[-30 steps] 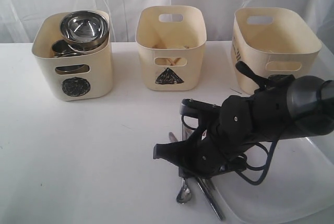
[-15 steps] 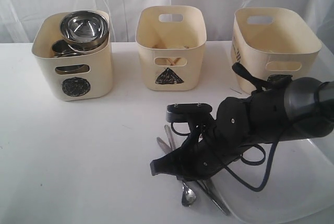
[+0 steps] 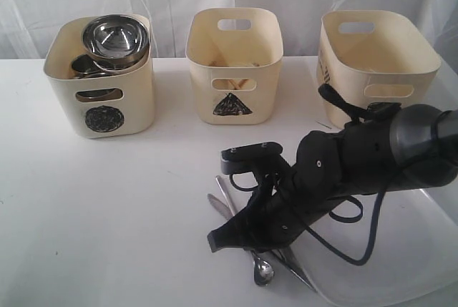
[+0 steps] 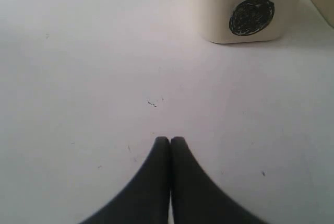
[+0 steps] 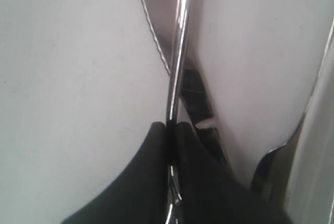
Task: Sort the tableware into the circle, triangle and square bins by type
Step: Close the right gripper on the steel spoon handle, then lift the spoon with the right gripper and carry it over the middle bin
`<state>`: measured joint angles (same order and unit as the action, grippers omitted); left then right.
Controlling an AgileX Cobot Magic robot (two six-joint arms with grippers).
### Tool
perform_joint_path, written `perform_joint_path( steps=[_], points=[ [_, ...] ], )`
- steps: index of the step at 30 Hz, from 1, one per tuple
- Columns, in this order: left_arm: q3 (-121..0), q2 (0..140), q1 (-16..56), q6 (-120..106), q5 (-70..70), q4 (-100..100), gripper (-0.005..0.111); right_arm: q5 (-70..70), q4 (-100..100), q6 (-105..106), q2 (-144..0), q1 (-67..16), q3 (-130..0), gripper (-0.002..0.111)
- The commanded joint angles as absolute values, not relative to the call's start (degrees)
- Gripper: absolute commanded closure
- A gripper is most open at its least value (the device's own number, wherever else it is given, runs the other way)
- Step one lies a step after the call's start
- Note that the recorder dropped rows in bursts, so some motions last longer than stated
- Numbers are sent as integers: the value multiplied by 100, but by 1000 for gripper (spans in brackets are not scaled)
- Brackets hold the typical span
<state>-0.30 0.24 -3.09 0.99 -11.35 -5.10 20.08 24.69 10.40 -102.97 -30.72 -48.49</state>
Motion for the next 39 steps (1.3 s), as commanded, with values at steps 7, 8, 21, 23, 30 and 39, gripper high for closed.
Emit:
perform_joint_path(
  steps=[7,8,21,23,30,39],
  points=[
    [0,0,-325,123,-1111,-544,107,2397,2553,1204,-10090,-3077,-4910,108],
    [0,0,-325,123,-1111,-544,107,2426,2666,1220,-10056,-3077,-4948,108],
    [0,0,-325,123,-1111,-544,107,2521,4669,2696,-9945,-3088,-5086,108],
    [0,0,-325,123,-1111,-544,107,2429,4669,2696,-9918,-3088,-5143,108],
    [0,0,-325,123,-1111,-544,107,1767,4646,2924,-9595,-3088,-5270,108],
    [0,0,-325,123,-1111,-544,107,558,4626,2972,-8948,-3021,-5270,108]
  ],
)
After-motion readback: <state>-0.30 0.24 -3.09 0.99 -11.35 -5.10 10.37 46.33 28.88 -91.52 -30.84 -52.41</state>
